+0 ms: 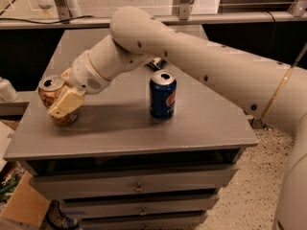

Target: Pick orange can

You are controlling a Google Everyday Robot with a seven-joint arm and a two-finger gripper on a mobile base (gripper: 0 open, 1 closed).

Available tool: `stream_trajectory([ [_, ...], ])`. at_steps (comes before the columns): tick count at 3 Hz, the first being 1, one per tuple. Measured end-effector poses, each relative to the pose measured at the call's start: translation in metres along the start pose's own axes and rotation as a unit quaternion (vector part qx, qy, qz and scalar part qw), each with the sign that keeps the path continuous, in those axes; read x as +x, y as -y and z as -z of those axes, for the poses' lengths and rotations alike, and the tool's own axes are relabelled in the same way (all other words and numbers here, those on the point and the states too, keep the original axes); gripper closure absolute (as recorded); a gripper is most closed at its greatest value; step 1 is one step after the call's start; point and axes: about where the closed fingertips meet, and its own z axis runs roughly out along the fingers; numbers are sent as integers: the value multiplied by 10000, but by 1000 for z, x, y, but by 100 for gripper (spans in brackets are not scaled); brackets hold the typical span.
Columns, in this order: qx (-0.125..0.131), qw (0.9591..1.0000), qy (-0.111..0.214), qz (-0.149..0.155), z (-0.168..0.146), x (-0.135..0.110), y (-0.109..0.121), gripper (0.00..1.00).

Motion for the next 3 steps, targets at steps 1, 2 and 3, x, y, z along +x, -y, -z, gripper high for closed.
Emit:
stream_trajectory([
  [1, 149, 9999, -48, 69, 17, -4, 8, 100],
  [2, 455, 9988, -58, 162, 52, -15, 26, 100],
  [3, 1005, 9944, 167, 272, 115, -43, 50, 100],
])
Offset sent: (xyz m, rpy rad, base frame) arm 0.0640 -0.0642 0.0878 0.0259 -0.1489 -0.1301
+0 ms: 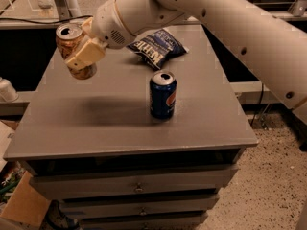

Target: Pick orange can

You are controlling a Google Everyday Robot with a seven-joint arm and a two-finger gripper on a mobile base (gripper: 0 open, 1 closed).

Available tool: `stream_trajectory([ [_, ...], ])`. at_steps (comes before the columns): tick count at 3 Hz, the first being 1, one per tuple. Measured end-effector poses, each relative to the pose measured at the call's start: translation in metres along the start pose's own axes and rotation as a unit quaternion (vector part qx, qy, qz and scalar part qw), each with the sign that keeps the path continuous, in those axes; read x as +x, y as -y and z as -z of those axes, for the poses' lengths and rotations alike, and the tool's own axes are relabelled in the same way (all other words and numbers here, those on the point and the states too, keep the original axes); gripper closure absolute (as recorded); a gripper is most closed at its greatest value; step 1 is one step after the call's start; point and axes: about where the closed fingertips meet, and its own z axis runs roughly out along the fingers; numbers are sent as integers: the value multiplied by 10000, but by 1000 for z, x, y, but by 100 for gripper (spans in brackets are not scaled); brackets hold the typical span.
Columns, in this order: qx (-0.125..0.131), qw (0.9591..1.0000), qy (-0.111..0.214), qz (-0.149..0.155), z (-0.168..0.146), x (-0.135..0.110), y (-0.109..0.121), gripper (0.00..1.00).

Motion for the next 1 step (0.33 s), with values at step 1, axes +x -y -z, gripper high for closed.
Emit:
stream_trajectory([
  [1, -1, 10000, 0, 0, 0, 0, 0, 100],
])
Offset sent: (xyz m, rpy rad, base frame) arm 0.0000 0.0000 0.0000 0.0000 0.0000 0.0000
